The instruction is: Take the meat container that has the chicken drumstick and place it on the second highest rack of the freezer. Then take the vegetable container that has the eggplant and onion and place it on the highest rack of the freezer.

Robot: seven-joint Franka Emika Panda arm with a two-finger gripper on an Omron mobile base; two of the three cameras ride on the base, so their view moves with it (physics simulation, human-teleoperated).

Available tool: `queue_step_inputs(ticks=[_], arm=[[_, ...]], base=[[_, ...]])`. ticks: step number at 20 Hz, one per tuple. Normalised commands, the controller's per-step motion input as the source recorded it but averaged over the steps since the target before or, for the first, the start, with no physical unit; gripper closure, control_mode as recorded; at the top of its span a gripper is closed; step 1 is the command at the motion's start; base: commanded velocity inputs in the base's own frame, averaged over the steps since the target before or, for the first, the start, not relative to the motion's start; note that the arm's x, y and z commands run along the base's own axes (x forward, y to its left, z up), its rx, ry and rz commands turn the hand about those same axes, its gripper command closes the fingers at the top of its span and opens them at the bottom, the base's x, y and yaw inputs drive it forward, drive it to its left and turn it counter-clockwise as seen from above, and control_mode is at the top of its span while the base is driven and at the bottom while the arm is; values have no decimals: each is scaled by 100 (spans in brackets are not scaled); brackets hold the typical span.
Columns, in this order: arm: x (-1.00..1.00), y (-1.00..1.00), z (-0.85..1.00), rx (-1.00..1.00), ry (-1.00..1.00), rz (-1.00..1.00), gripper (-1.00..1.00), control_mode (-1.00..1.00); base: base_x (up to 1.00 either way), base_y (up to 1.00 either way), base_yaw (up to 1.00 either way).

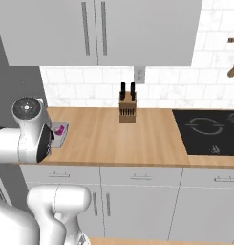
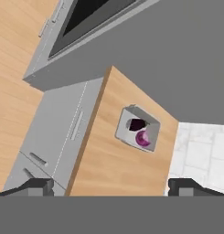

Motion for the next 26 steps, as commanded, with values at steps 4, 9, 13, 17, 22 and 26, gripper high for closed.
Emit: queue_step_inputs(ticks=[4,9,13,17,22,26], arm=[[22,36,-51,-6,18,5,-100,-100],[48,57,-57,-3,19,0,-100,-100],[20,52,-37,3,14,-1,-100,-100],[22,31,-25,9,3,-16,-100,-100],[33,4,-28,1,0,-8,-100,-100],[47,0,-33,0,10,-1,-100,-100]], base=[[0,0,0],[0,0,0],[0,0,0],[0,0,0],[0,0,0],[0,0,0]])
